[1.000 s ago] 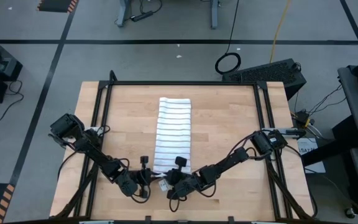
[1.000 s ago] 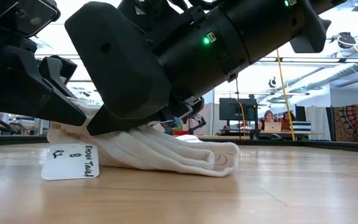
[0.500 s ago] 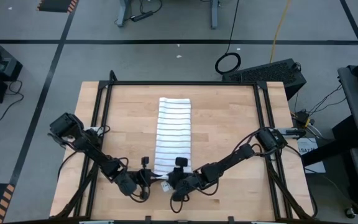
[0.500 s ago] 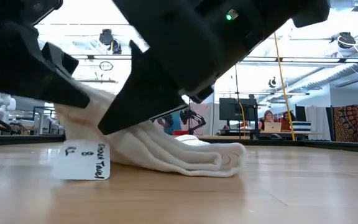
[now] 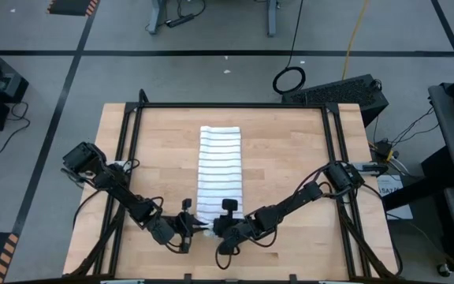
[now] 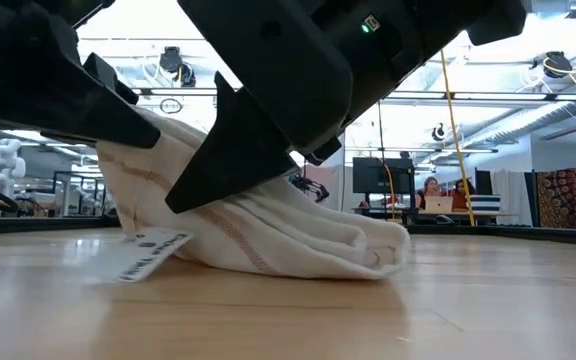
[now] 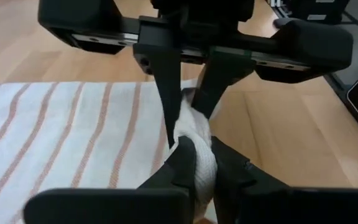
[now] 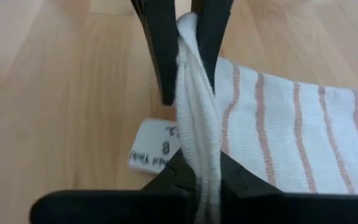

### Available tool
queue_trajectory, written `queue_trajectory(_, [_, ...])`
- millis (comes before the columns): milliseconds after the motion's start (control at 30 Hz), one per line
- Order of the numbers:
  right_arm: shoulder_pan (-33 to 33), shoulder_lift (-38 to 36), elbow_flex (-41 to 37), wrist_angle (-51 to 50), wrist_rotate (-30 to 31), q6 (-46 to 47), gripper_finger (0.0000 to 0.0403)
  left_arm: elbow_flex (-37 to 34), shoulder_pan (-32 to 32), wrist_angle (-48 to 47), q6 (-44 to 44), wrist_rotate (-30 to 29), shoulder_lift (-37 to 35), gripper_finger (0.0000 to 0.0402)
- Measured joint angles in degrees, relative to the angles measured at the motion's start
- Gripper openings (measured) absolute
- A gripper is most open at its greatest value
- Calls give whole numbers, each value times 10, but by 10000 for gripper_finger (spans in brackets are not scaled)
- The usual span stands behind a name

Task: Roll towel
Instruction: Roll the white towel

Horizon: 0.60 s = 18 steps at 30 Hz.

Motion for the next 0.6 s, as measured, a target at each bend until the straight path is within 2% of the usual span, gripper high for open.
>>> queue_trajectory(67, [-2,0,0,1,0,6,10,0,-1,0,6,0,0,40])
queue_trajectory(133, [-4,0,0,2,-5,6,5,0,-10,-4,54,13,0,64])
queue_trajectory(200, [-7,0,0,1,-6,6,4,0,-23,-9,76,12,0,100])
queue_trajectory(333, [-12,0,0,1,-17,15,3,0,-34,-26,75,-42,0,186])
queue_trajectory(433, [-15,0,0,3,-23,25,3,0,-36,-34,76,-53,7,238])
queue_trajectory(500, [-17,0,0,6,-23,30,2,0,-35,-33,81,-64,16,257])
queue_trajectory(600, [-18,0,0,6,-23,36,1,3,-35,-32,94,-81,33,265])
